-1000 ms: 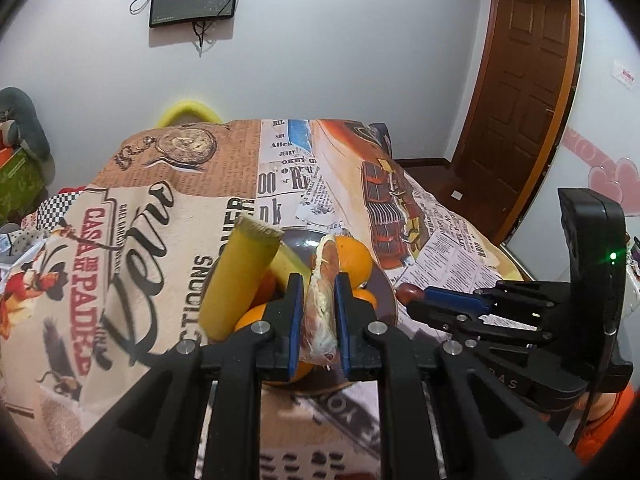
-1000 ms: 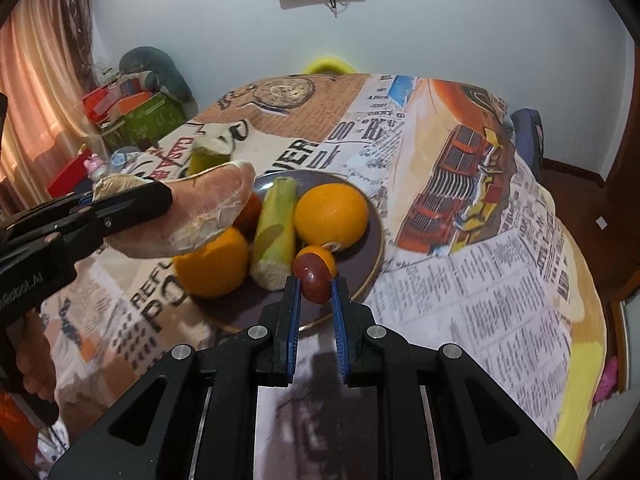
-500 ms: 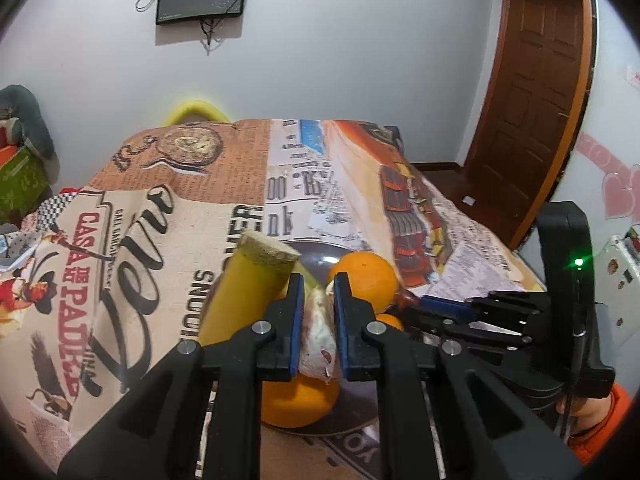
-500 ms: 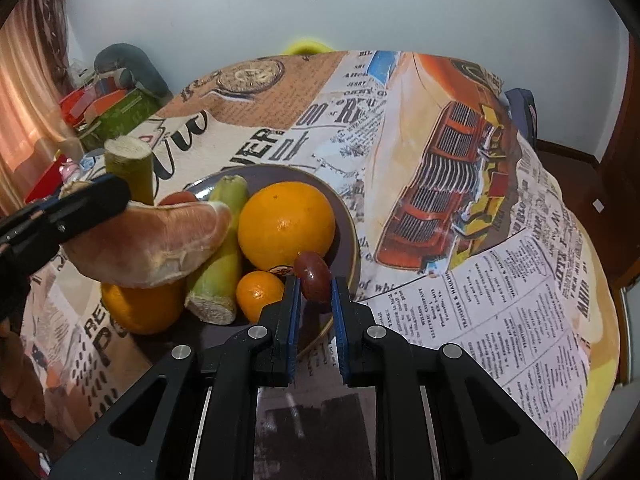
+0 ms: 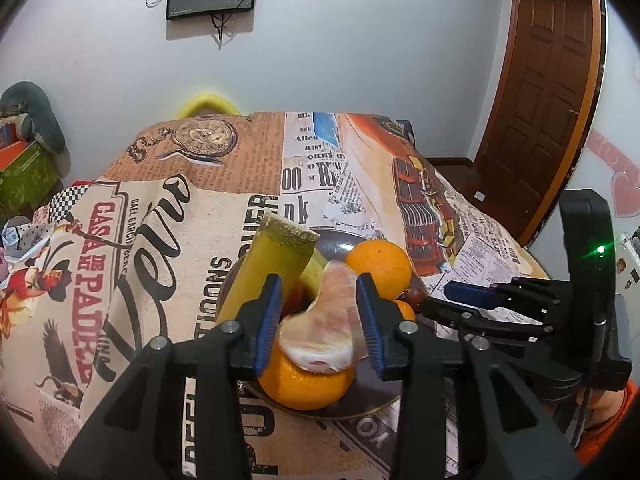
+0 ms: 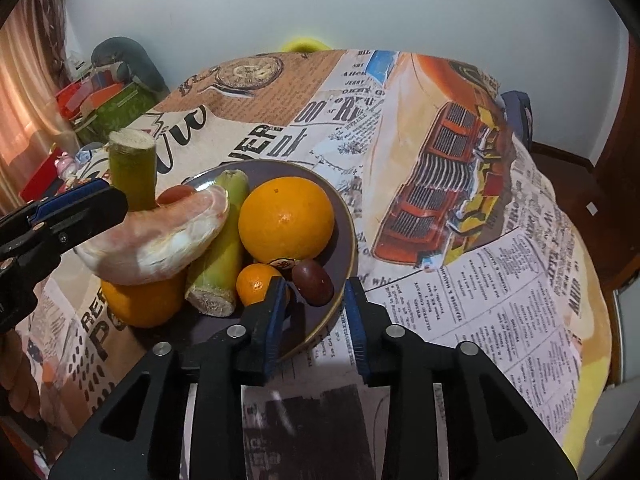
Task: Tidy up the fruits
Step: 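Carry the pomelo segment and red date onto the grey plate and release both, then grasp a second red date with the left tool while the right tool grasps a mandarin, then place the red date and mandarin on the grey plate and release both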
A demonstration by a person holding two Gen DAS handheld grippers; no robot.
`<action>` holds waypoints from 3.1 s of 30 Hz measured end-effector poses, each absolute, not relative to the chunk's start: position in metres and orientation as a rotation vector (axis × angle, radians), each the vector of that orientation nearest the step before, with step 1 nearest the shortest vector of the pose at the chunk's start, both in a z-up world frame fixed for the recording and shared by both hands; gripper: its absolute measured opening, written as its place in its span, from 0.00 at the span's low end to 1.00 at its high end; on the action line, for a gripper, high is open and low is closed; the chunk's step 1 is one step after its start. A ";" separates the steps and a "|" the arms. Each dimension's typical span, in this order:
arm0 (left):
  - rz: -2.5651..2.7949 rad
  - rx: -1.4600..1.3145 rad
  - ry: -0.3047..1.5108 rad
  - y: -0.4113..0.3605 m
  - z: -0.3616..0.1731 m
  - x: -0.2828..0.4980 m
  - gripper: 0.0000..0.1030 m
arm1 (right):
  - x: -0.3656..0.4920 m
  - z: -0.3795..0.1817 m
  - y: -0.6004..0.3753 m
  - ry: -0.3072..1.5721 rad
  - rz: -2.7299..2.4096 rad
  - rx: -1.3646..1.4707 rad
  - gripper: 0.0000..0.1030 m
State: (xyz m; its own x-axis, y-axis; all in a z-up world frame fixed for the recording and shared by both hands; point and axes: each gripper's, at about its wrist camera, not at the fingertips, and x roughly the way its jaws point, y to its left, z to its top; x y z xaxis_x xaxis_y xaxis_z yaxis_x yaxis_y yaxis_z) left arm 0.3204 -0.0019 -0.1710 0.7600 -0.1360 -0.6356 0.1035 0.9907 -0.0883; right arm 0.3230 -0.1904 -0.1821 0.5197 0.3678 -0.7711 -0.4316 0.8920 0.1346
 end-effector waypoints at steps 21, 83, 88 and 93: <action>-0.102 -0.035 0.642 0.002 -0.118 0.235 0.54 | 0.241 -0.101 -0.220 0.752 0.432 -0.105 0.42; -0.208 -0.062 0.933 -0.018 -0.229 0.204 0.24 | 0.195 -0.185 -0.259 0.965 0.365 -0.063 0.34; -0.188 -0.081 0.895 -0.006 -0.213 0.210 0.24 | 0.201 -0.175 -0.247 0.934 0.391 -0.074 0.34; -0.175 -0.093 0.865 -0.002 -0.200 0.220 0.24 | 0.211 -0.165 -0.234 0.901 0.417 -0.080 0.34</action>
